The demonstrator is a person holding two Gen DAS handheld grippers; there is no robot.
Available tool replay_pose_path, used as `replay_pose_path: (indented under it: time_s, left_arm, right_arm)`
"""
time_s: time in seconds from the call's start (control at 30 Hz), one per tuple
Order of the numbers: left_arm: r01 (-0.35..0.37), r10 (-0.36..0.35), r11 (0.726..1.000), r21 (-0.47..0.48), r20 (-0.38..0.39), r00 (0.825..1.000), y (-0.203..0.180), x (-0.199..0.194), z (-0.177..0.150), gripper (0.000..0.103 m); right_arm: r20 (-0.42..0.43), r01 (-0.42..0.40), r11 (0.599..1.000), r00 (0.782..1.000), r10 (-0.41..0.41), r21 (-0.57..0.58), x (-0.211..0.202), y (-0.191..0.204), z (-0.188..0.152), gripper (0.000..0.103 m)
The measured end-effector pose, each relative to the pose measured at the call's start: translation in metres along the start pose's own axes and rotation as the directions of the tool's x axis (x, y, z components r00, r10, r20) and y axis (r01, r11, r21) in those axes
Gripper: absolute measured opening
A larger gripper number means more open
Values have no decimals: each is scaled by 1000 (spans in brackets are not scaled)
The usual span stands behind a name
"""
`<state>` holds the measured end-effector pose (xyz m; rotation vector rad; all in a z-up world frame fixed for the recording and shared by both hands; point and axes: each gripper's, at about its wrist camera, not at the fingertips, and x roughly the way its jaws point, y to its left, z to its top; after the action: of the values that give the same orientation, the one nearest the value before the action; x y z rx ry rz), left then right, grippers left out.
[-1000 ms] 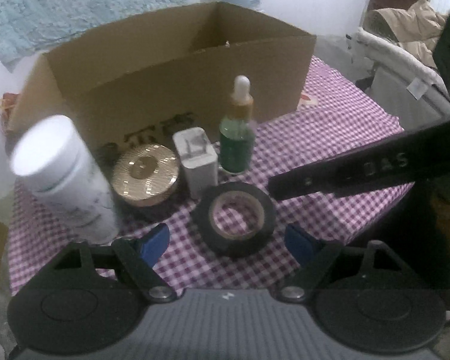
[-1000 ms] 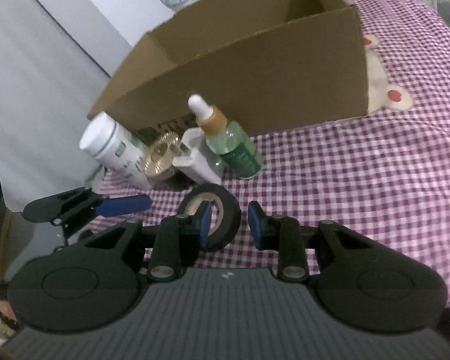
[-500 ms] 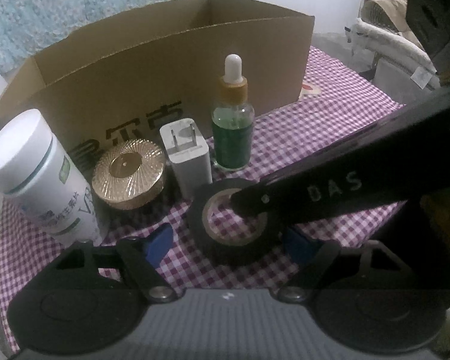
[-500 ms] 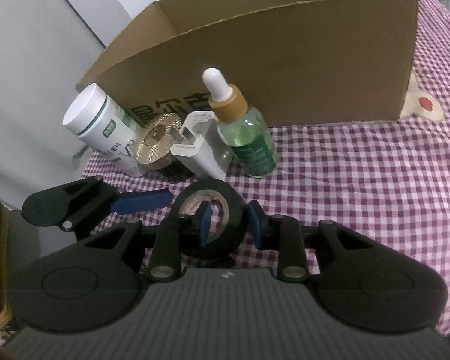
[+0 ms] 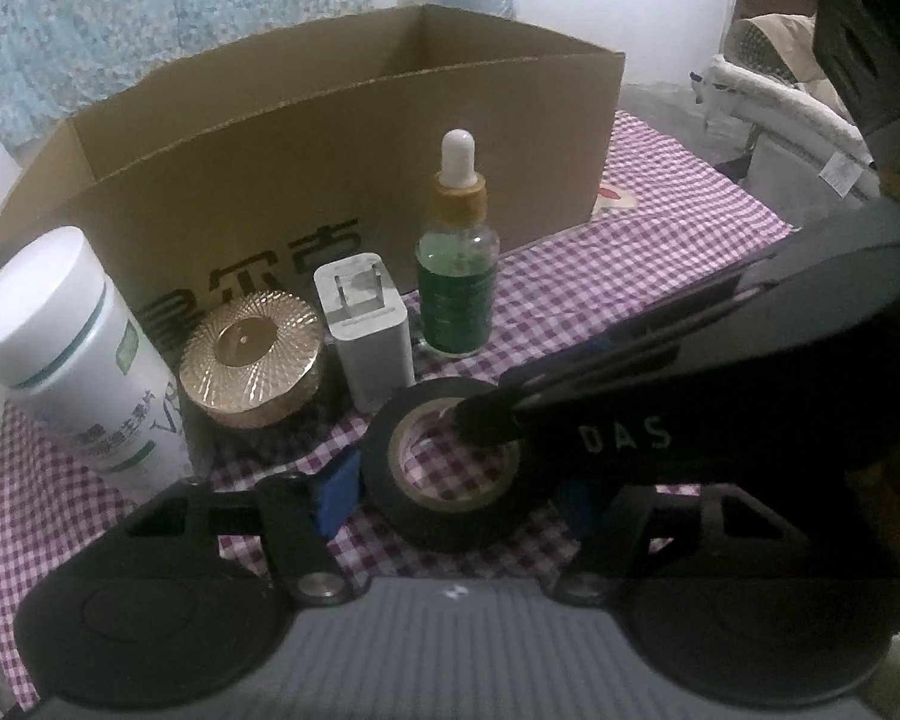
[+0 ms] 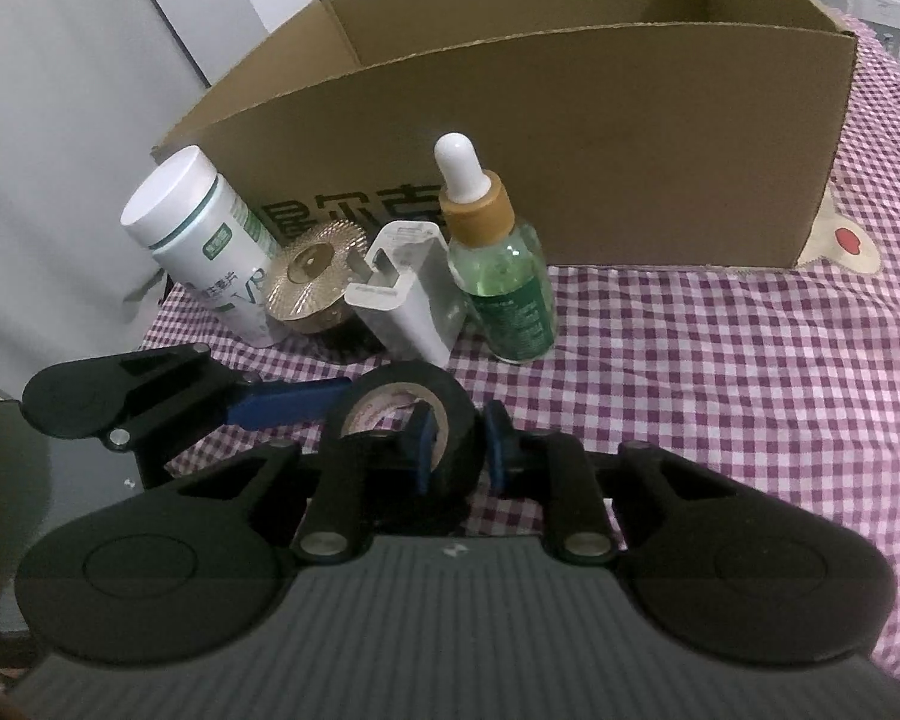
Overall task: Organize rigid objects
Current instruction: 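Carry the black tape roll into the box and open the right tool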
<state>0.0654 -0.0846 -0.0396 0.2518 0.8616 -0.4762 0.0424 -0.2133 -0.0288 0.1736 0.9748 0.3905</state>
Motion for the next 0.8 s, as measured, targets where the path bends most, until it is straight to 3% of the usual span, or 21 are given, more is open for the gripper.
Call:
replay_pose_path:
  time_s: [0.23,0.4,0.63,0.8]
  left_arm:
    - [-34,31,999,36,70,997,-13,-35,1,67]
    - [-103,87,991,81,176,981,-19,-73,15,68]
    - [-187,160,978,90,252,954,-6,-108,70,68]
    - [-157,142,986,59,197,970,22,-99,122,68]
  right_arm:
    - [66,3,1000,998,-2,-21,-33,12,-5,16]
    - [162,-5,998,987,16,-66,-70,27,5,16]
    - [280,-25,985,957,74,-174,-109,42,54,16]
    - [254,-68,981,960,114,-181,-109,30,113,17]
